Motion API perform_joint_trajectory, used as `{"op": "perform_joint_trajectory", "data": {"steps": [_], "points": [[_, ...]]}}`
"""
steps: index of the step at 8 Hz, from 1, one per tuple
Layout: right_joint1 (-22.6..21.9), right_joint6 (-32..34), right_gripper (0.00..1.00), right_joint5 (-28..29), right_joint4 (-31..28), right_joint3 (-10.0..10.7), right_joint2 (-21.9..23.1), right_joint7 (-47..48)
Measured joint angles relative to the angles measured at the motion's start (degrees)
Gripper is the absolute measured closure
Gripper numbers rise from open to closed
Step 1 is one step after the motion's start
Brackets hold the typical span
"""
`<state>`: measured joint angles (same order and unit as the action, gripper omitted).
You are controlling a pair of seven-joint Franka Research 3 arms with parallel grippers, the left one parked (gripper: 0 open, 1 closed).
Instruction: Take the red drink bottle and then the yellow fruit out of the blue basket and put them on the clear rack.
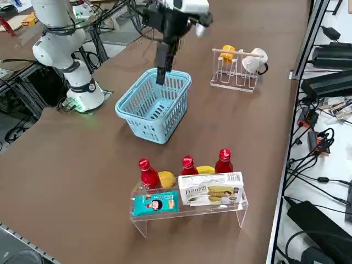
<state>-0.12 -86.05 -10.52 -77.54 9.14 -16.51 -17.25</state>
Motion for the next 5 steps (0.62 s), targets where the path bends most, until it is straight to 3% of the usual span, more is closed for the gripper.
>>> {"op": "perform_joint_trajectory", "data": {"steps": [5], "points": [[0.1,-0.5,0.0,12.49,-2.14,0.08,8.32,9.4]]}}
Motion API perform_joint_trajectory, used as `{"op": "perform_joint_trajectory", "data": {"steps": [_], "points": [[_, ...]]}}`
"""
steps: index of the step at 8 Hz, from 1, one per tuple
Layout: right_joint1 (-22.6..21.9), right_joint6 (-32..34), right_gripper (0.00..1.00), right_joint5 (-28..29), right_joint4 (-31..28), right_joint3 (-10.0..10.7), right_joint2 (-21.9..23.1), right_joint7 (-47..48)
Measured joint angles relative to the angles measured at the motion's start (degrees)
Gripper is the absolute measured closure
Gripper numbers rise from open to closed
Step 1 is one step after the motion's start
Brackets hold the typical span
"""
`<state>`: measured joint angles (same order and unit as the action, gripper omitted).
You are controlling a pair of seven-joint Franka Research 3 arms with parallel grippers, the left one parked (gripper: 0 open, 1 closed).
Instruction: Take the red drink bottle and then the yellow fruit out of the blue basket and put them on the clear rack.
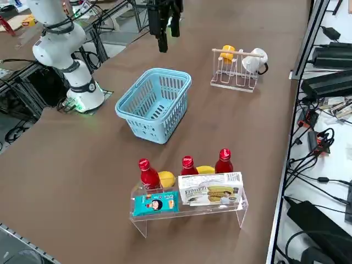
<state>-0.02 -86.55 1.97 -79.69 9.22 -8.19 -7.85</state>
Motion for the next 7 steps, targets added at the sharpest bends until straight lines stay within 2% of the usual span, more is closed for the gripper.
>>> {"op": "perform_joint_trajectory", "data": {"steps": [1,2,3,5,7], "points": [[0.03,-1.04,0.0,0.41,-3.33,-0.39,3.04,0.83],[0.0,-2.42,0.0,0.42,-10.65,-2.73,9.82,2.05],[0.35,-3.11,0.0,0.41,-13.09,-3.73,11.96,2.23],[1.63,-5.6,0.0,0.34,-19.32,-7.54,16.25,2.41],[1.54,-5.92,0.0,-0.68,-20.85,-8.8,17.36,2.47]]}}
